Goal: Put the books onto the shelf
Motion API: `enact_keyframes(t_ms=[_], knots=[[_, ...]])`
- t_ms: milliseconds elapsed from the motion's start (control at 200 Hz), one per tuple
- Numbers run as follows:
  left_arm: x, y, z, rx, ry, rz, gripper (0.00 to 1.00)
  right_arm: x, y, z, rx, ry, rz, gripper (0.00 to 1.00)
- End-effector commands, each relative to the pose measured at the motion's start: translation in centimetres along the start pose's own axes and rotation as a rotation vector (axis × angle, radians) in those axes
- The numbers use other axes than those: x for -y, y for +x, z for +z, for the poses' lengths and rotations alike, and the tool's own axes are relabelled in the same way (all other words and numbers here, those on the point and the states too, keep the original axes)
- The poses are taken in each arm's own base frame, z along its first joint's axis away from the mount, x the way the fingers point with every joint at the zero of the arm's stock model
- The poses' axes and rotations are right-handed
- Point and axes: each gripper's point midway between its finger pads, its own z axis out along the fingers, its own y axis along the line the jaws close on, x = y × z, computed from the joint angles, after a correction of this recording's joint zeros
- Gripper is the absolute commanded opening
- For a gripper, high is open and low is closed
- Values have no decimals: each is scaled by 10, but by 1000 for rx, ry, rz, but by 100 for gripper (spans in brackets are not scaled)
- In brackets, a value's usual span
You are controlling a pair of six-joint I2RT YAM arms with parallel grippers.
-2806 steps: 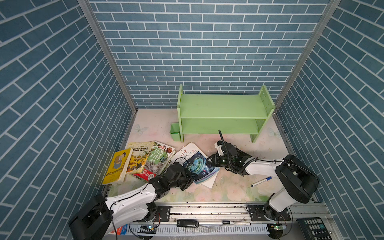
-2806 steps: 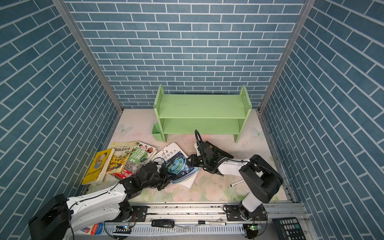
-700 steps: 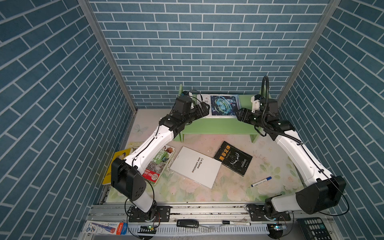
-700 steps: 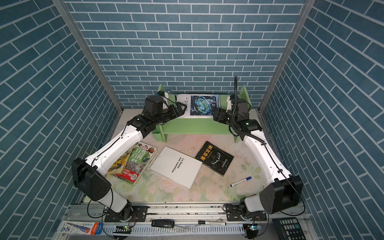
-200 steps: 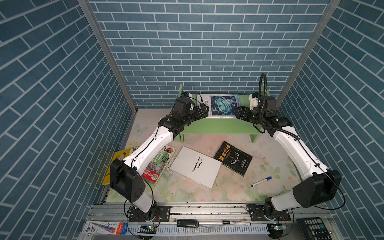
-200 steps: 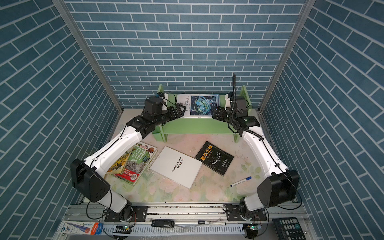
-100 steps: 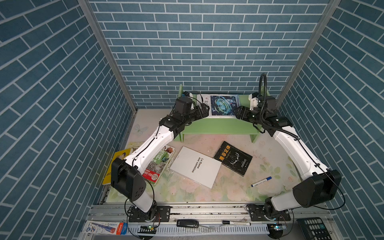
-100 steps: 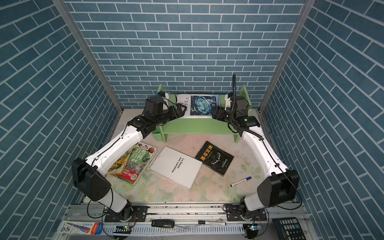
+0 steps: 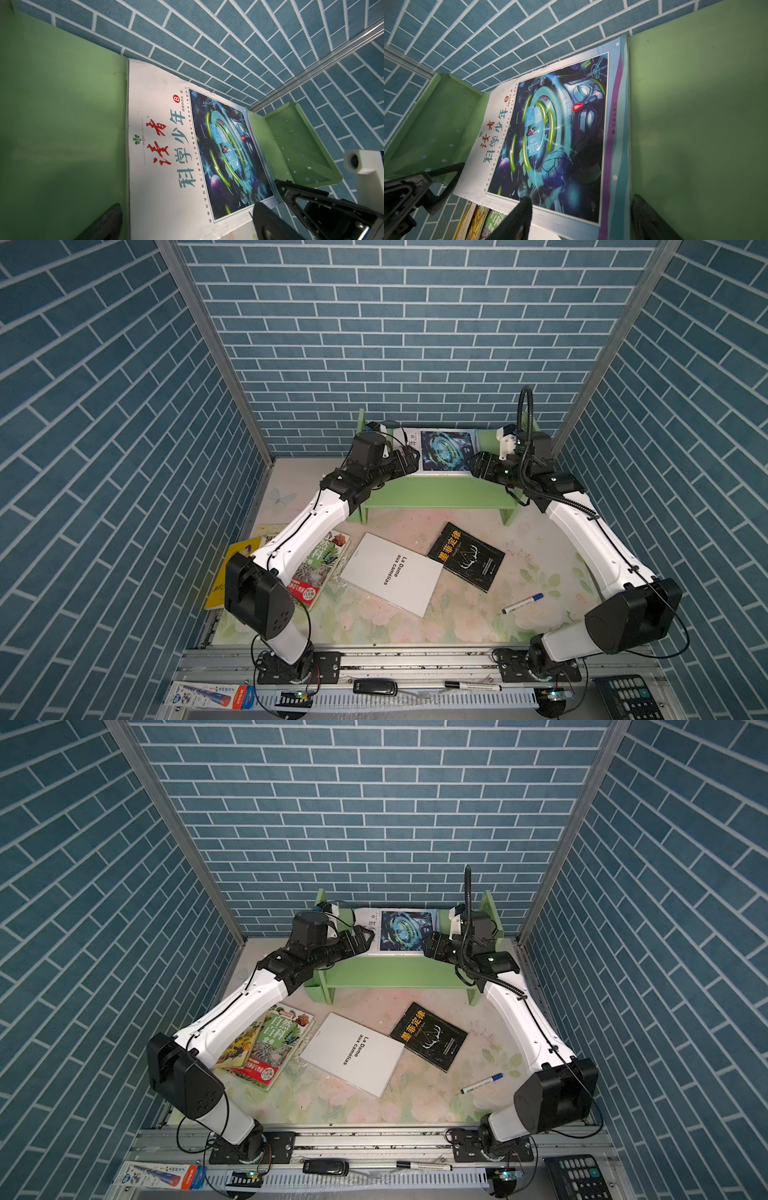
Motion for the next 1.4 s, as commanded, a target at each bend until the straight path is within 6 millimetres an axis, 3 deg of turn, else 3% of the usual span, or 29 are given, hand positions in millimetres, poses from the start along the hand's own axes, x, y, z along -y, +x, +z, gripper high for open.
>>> enact_keyframes(t_ms=[0, 660, 1395], knots=[[-5, 5, 6, -31, -21, 9, 100, -5, 0, 4, -20, -21, 20, 76], [-8, 7, 12, -43, -34, 8, 100, -4, 3, 15, -37, -28, 44, 75], [-21, 11, 2, -36, -95, 11, 100, 5, -1, 9, -13, 32, 28, 76]])
